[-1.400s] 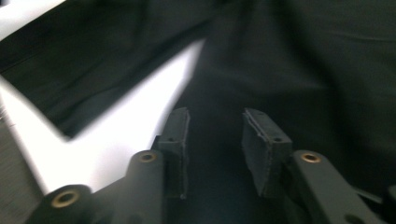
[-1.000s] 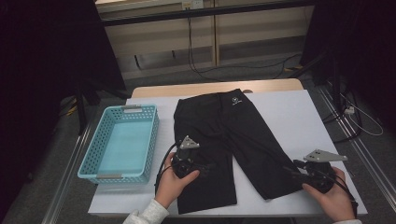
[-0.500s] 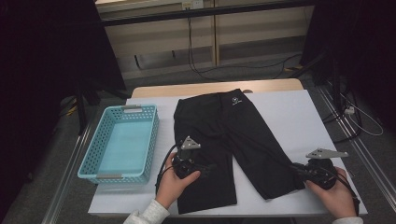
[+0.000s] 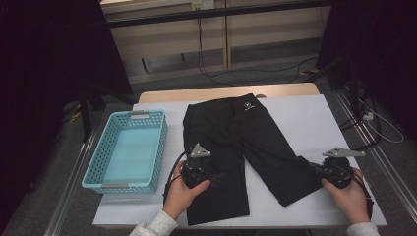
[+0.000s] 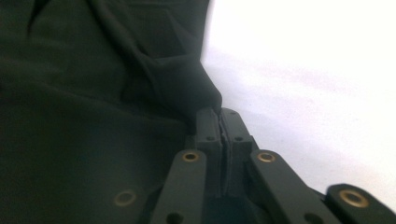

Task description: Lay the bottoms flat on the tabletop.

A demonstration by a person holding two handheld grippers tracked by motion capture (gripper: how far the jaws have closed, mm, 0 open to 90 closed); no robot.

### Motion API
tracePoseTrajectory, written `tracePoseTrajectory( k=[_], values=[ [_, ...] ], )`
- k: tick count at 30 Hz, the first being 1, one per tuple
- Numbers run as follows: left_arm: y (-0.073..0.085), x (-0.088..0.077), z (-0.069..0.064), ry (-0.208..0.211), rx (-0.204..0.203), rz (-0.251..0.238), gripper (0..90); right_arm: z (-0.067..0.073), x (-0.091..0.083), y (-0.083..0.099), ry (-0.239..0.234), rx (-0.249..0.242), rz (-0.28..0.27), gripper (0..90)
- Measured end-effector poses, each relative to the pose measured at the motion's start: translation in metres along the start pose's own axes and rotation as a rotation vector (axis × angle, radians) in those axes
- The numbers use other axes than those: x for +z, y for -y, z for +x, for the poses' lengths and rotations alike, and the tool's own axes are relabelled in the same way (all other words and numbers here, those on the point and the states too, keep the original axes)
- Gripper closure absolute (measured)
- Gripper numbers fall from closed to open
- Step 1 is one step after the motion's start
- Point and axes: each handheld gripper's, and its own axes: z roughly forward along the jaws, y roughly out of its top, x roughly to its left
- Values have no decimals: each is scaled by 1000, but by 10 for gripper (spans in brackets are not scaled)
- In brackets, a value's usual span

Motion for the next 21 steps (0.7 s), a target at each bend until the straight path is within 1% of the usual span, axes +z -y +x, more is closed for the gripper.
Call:
tracePoseTrajectory(
  k=[1, 3, 4, 5, 7, 9, 11, 12, 13, 14, 16, 17, 18, 19, 21],
  values=[
    [0, 0, -1, 1, -3, -8, 126, 0, -1, 0, 10, 7, 1, 807],
    [-1, -1, -1, 1, 4, -6, 127, 0, -1, 1, 27, 3, -8, 719],
    [-1, -1, -2, 2, -1, -8, 127, 1, -1, 2, 33, 6, -11, 694],
    [-1, -1, -2, 3, 1, -6, 127, 1, -3, 3, 30, 6, -7, 671],
    [-1, -1, -2, 2, 1, -5, 127, 1, -7, 4, 35, 11, -15, 586],
    [-1, -1, -2, 4, 2, -2, 126, 0, -14, 7, 39, 13, -25, 565],
    [-1, -1, -1, 3, 1, -4, 127, -2, -19, 11, 27, 16, -19, 566],
    [-1, -1, -2, 6, 1, -1, 127, -3, -20, 13, 22, 15, -16, 569],
    [-1, -1, -2, 5, -3, -4, 127, -3, -20, 15, 20, 9, 5, 572],
    [-1, -1, -2, 6, 3, -2, 127, -3, -19, 16, 23, 3, 10, 584],
    [-1, -1, -3, 6, 3, -7, 126, -4, -20, 17, 26, -1, 7, 623],
    [-2, -1, -3, 7, 5, -7, 127, -4, -20, 17, 31, -8, 11, 670],
    [-2, -1, -3, 9, 5, -7, 127, -4, -20, 17, 28, -14, 15, 739],
    [-2, -1, -3, 12, 3, -6, 126, -4, -21, 17, 5, -13, 18, 796],
    [-1, 0, -3, 13, 3, -2, 127, -5, -22, 18, -21, 3, 19, 876]
  ],
)
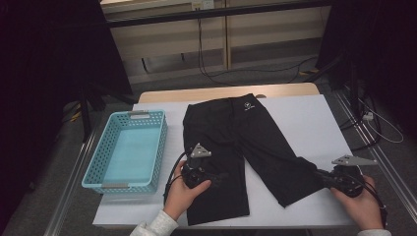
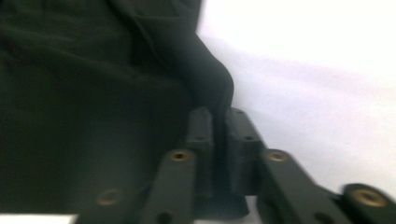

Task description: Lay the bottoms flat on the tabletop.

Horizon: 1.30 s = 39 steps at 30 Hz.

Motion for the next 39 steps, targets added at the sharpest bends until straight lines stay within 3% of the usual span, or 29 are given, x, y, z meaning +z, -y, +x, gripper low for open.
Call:
tracePoseTrajectory(
  k=[3, 7, 10, 14, 16, 17, 20, 25, 32, 39],
  values=[
    [0, 0, 0, 0, 0, 1, 126, -3, -3, 1, -37, 37, 13, 900],
    [1, 1, -1, 2, 0, 3, 127, -3, -9, 5, -48, 44, 29, 900],
    [1, 0, 0, 0, 2, 1, 126, 0, -16, 11, -85, 64, 52, 900],
    [0, 0, -1, 7, -4, -5, 127, 3, -19, 16, -84, 43, 34, 875],
    [0, 1, -2, 7, 0, -5, 126, 5, -18, 15, -75, 23, 26, 810],
    [-1, 1, -2, 7, 6, -1, 127, 8, -17, 13, -56, 6, 24, 735],
    [-1, 2, -2, 7, 3, -1, 127, 18, -17, 5, -11, -61, 12, 690],
    [0, 2, -1, 4, 1, 0, 127, 34, -12, -6, 1, -87, -29, 568],
    [1, -2, 1, -7, -4, -7, 127, 68, 1, -20, -94, -135, -72, 574],
    [5, -5, 2, -13, -10, -1, 127, 102, 19, -27, -200, -210, -42, 660]
  ],
)
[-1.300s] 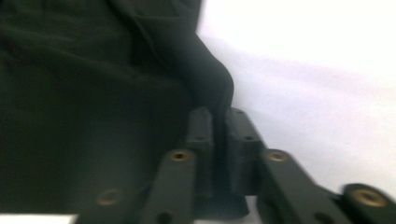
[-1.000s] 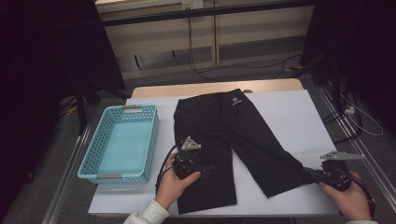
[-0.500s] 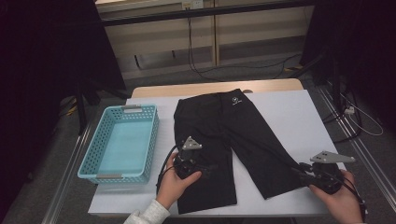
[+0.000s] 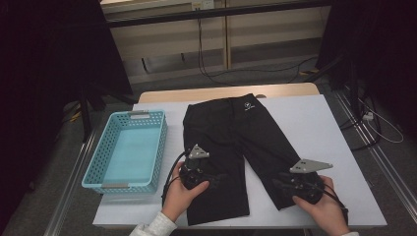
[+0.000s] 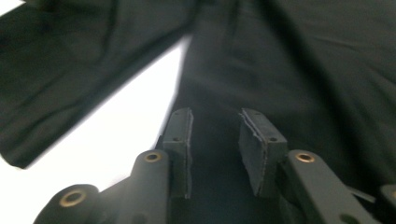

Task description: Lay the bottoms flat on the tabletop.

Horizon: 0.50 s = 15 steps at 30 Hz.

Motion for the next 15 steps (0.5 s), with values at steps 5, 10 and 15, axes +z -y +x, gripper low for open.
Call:
tracePoseTrajectory(
  k=[5, 10, 15],
  values=[
    [1, 0, 1, -4, -5, 1, 127, 19, 17, -6, -34, -68, 32, 594],
    [1, 1, 1, 0, 0, 5, 127, 20, 31, -5, 28, -112, 73, 679],
    [0, 1, 1, 0, -3, -2, 127, 17, 28, -4, -1, -109, 78, 873]
  ],
)
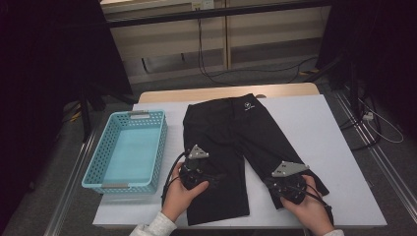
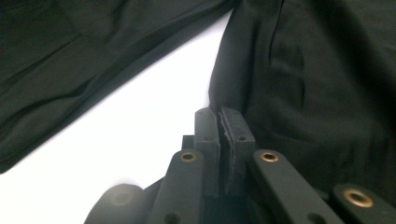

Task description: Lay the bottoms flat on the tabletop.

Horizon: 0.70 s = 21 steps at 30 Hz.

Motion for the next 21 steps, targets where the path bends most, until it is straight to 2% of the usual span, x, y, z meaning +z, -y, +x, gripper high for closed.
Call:
tracePoseTrajectory(
  k=[4, 7, 10, 12, 18, 21],
  values=[
    [-1, -1, 0, -1, -7, -8, 127, 6, -2, 0, -59, 2, 8, 877],
    [-1, 0, 1, -2, -6, -8, 127, 10, -3, 0, -86, 0, 6, 877],
    [-1, 0, 0, -3, -2, -6, 128, 10, -1, 0, -84, -2, 8, 874],
    [-1, -1, 0, -2, -1, -5, 127, 10, -1, 0, -101, 19, -1, 873],
    [0, -1, 1, -6, -3, -6, 127, 13, -1, 0, -113, 8, 6, 872],
    [1, -2, 1, -7, -4, -7, 127, 12, -1, 0, -125, 15, 3, 792]
  ],
)
